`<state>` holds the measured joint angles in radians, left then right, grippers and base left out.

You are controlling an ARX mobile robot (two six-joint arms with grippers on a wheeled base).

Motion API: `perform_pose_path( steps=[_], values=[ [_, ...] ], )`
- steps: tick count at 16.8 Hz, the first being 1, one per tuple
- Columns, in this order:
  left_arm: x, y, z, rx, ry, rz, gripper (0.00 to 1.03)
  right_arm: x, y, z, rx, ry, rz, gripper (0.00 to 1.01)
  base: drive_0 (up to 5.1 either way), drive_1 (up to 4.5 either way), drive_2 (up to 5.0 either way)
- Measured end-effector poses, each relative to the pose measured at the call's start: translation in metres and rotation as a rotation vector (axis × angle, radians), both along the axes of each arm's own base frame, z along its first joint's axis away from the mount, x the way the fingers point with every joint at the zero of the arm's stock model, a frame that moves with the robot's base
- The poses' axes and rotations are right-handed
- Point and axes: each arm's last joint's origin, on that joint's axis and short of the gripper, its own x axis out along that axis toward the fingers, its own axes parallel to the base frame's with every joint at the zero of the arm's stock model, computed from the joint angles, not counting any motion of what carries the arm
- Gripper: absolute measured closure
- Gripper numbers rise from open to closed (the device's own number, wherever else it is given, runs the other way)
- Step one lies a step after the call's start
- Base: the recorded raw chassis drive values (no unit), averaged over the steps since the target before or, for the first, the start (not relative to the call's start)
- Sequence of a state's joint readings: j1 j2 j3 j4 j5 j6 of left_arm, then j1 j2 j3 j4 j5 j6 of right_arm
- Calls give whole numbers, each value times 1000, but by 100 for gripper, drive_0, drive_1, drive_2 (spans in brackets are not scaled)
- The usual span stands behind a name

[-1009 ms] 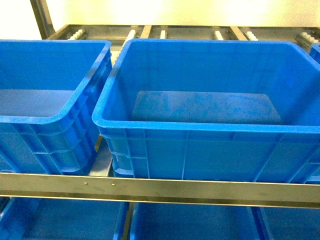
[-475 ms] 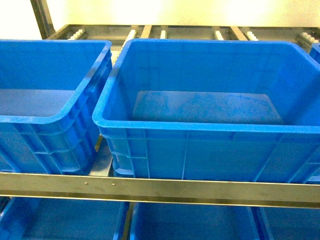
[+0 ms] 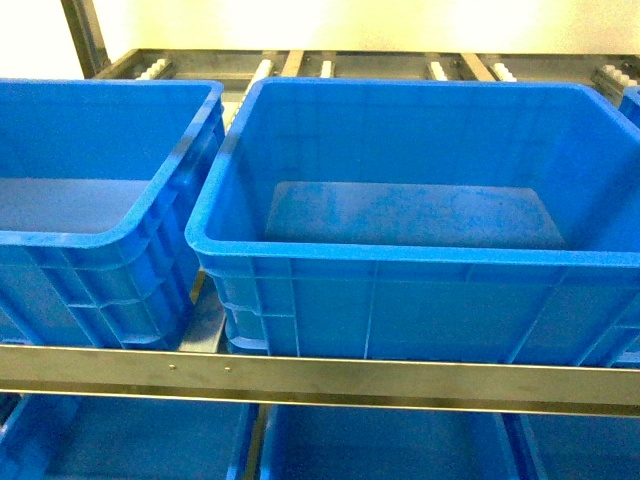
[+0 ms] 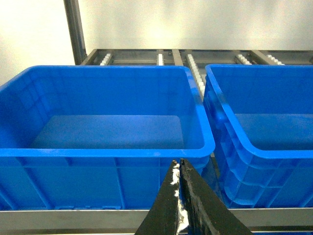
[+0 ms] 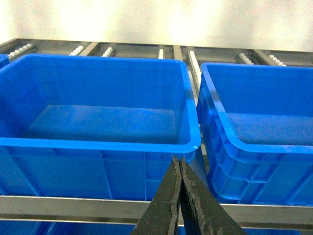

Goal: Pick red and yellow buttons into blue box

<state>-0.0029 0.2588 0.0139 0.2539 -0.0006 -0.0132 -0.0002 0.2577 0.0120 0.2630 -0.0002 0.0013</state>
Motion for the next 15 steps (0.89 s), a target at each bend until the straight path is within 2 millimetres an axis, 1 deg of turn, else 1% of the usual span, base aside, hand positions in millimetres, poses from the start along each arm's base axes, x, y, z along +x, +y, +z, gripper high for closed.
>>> perform_pose_path(
  steps=[5,7,8,9,10,14,15],
  values=[
    [-6,0,0,0,-8,1,101,-5,0,-1,0,4,0,99,0,0,0],
    [-14,0,-7,0,52,-1,101,-12,0,-6,0,53,0,99,0,0,0],
    [-16,0,-1,0,-11,0,101,-16,0,-4,0,14,0,99,0,0,0],
    [-16,0,-2,0,0,5,101,-17,0,-1,-1,-9,3,99,0,0,0],
    [-16,0,-4,0,14,4,101,-16,0,-5,-1,20,3,99,0,0,0],
    [-16,0,-3,0,8,1,101,-17,0,-4,-1,11,2,99,0,0,0],
    [-16,0,-3,0,8,1,101,-17,0,-4,-2,11,2,97,0,0,0]
  ],
)
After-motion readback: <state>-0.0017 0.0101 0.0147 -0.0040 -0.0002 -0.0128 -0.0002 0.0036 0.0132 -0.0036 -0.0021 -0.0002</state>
